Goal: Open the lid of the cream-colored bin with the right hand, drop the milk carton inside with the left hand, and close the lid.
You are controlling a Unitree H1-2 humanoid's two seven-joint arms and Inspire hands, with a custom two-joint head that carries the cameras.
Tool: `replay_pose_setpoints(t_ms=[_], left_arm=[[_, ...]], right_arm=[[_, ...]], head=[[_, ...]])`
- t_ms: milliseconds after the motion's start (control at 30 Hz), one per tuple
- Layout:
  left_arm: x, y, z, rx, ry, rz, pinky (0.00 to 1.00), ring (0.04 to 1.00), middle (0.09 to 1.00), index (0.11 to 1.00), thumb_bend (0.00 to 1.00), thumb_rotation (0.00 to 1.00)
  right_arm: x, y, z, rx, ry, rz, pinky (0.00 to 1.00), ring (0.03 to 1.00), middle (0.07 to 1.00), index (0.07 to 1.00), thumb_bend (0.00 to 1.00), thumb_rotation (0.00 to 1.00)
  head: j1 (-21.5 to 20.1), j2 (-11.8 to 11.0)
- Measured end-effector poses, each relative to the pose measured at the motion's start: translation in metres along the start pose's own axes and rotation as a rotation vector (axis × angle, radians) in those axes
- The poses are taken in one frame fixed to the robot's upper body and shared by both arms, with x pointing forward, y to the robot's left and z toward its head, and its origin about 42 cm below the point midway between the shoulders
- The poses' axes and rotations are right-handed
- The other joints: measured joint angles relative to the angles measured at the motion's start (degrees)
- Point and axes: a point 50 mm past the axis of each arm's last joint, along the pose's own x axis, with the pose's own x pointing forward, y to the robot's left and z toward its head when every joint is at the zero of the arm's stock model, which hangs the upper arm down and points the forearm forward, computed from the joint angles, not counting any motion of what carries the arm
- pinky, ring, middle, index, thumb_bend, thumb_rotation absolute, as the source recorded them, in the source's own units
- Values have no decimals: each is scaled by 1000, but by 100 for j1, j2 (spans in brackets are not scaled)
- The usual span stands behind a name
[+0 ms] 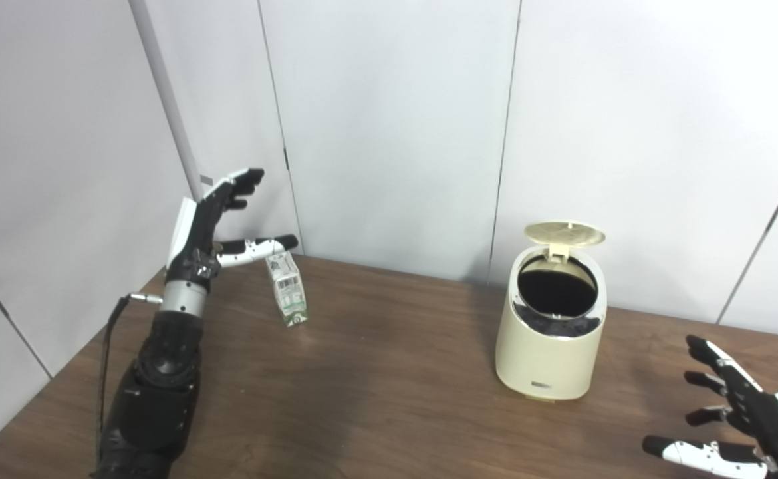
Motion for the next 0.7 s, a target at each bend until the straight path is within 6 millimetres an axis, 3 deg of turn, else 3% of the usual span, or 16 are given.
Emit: replay_pose_setpoints(t_ms=[267,433,700], left_arm=[[-11,-12,-35,-98,51,-14,898,860,836,837,1000,263],[-12,-22,-48,-117,79,-36,837,853,840,854,1000,294],[-14,-27,-50,-107,85,-45,835,876,884,923,1000,308]], right_arm=[[0,-3,-2,-7,7,7,454,815,920,899,884,295],[-1,-8,-3,-14,11,9,433,798,910,884,903,301],[-2,-12,-5,-17,24,8,396,783,909,884,892,299]], head=[[-35,26],[-18,35],[-35,61]])
